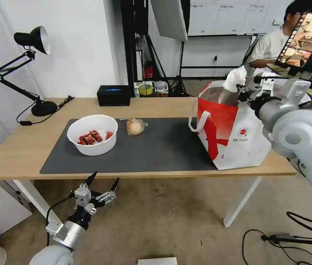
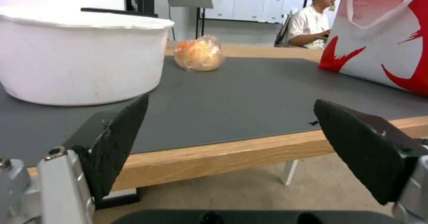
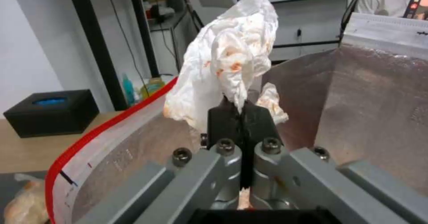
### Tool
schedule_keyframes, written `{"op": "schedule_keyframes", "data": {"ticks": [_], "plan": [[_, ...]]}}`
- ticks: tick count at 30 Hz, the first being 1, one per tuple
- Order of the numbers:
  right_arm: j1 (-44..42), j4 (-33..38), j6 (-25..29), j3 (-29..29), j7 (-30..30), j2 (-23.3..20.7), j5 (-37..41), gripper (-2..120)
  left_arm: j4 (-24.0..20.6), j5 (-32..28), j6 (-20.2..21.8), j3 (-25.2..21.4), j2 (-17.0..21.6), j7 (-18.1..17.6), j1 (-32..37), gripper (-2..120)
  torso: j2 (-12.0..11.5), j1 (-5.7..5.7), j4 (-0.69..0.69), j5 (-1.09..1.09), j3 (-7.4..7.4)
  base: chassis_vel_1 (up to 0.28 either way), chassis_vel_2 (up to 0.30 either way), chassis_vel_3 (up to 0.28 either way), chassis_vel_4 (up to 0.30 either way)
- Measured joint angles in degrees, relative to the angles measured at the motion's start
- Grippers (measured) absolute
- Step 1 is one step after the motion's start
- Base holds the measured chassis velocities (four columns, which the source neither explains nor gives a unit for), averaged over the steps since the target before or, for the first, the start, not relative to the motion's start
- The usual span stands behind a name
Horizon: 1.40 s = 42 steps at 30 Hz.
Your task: Pick up the trash from the table and place it into the takeout bag.
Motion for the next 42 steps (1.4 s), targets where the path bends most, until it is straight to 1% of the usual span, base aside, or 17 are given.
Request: {"op": "schedule_keyframes", "data": {"ticks": [5, 7, 11, 12, 15, 17, 19, 24, 27, 28, 31, 32, 34, 35, 38, 39, 42], "plan": [[-0.24, 0.02, -0.31, 0.05, -0.59, -0.06, -0.52, 13, 0.07, -0.01, 0.01, -0.02, -0.06, 0.00, -0.07, 100, 0.00, 0.00, 0.00, 0.00, 0.00, 0.000, 0.000, 0.000, 0.000], [-0.44, 0.07, -0.78, 0.19, -0.72, -0.09, -0.90, 25, 0.16, 0.00, 0.03, -0.09, -0.11, -0.03, -0.20, 100, 0.00, 0.00, 0.00, 0.00, 0.00, 0.000, 0.000, 0.000, 0.000], [-0.86, 0.08, -1.17, 0.44, -0.77, -0.10, -1.17, 39, 0.15, 0.00, 0.09, -0.10, -0.16, -0.04, -0.20, 100, 0.00, 0.00, 0.00, 0.00, 0.00, 0.000, 0.000, 0.000, 0.000], [-0.86, 0.08, -1.17, 0.44, -0.77, -0.10, -1.17, 39, 0.15, 0.00, 0.09, -0.10, -0.16, -0.04, -0.20, 100, 0.00, 0.00, 0.00, 0.00, 0.00, 0.000, 0.000, 0.000, 0.000], [-1.30, 0.10, -1.38, 0.76, -0.79, -0.10, -1.35, 53, -0.01, 0.01, 0.20, -0.06, -0.08, -0.06, -0.29, 100, 0.00, 0.00, 0.00, 0.00, 0.00, 0.000, 0.000, 0.000, 0.000], [-1.38, 0.12, -1.39, 0.81, -0.82, -0.10, -1.36, 56, -0.05, 0.01, 0.21, -0.06, -0.02, -0.07, -0.34, 100, 0.00, 0.00, 0.00, 0.00, 0.00, 0.000, 0.000, 0.000, 0.000], [-1.66, 0.29, -1.45, 0.97, -0.92, -0.10, -1.39, 68, -0.18, -0.06, 0.25, -0.08, 0.16, -0.08, -0.41, 100, 0.00, 0.00, 0.00, 0.00, 0.00, 0.000, 0.000, 0.000, 0.000], [-1.82, 0.32, -1.48, 1.08, -1.25, -0.11, -1.45, 78, -0.35, -0.12, 0.27, -0.13, 0.26, -0.09, -0.41, 100, 0.00, 0.00, 0.00, 0.00, 0.00, 0.000, 0.000, 0.000, 0.000], [-2.94, 0.83, 3.60, 1.44, -7.45, -0.01, -2.04, 96, -0.49, -0.16, 0.28, -0.26, 0.23, -0.11, -0.30, 100, 0.00, 0.00, 0.00, 0.00, 0.00, 0.000, 0.000, 0.000, 0.000], [-2.94, 0.83, 3.60, 1.44, -7.45, -0.01, -2.04, 96, -0.49, -0.16, 0.28, -0.26, 0.23, -0.11, -0.30, 100, 0.00, 0.00, 0.00, 0.00, 0.00, 0.000, 0.000, 0.000, 0.000], [-5.94, 3.47, 12.02, 1.55, -20.00, 0.07, -3.09, 100, -0.53, -0.15, 0.24, -0.27, 0.03, -0.13, -0.14, 100, 0.00, 0.00, 0.01, -0.01, 0.00, 0.000, 0.000, 0.000, 0.000], [-5.94, 3.47, 12.02, 1.55, -20.00, 0.07, -3.09, 100, -0.53, -0.15, 0.24, -0.27, 0.03, -0.13, -0.14, 100, 0.00, 0.00, 0.01, -0.01, 0.00, 0.000, 0.000, 0.000, 0.000], [-8.95, 5.26, 15.90, 1.75, -27.07, -0.06, -3.43, 100, -0.65, -0.16, 0.21, -0.30, 0.01, -0.14, -0.14, 100, 0.00, 0.00, 0.01, 0.00, 0.00, 0.000, 0.000, 0.000, 0.000], [-8.95, 5.26, 15.90, 1.75, -27.07, -0.06, -3.43, 100, -0.65, -0.16, 0.21, -0.30, 0.01, -0.14, -0.14, 100, 0.00, 0.00, 0.01, 0.00, 0.00, 0.000, 0.000, 0.000, 0.000], [-14.92, 7.28, 18.62, 3.26, -34.90, -0.75, -4.23, 100, -0.78, -0.26, 0.07, -0.40, 0.02, -0.15, -0.14, 100, 0.00, 0.00, -0.02, 0.00, -0.01, 0.000, 0.000, 0.000, 0.000], [-14.92, 7.28, 18.62, 3.26, -34.90, -0.75, -4.23, 100, -0.78, -0.26, 0.07, -0.40, 0.02, -0.15, -0.14, 100, 0.00, 0.00, -0.02, 0.00, -0.01, 0.000, 0.000, 0.000, 0.000], [-19.71, 8.46, 20.82, 3.67, -40.24, -0.58, -7.63, 100, -0.86, -0.36, -0.45, -0.86, -0.34, -0.15, 0.13, 100, 0.00, 0.00, -0.02, -0.02, -0.01, 0.000, 0.000, 0.000, 0.000]]}}
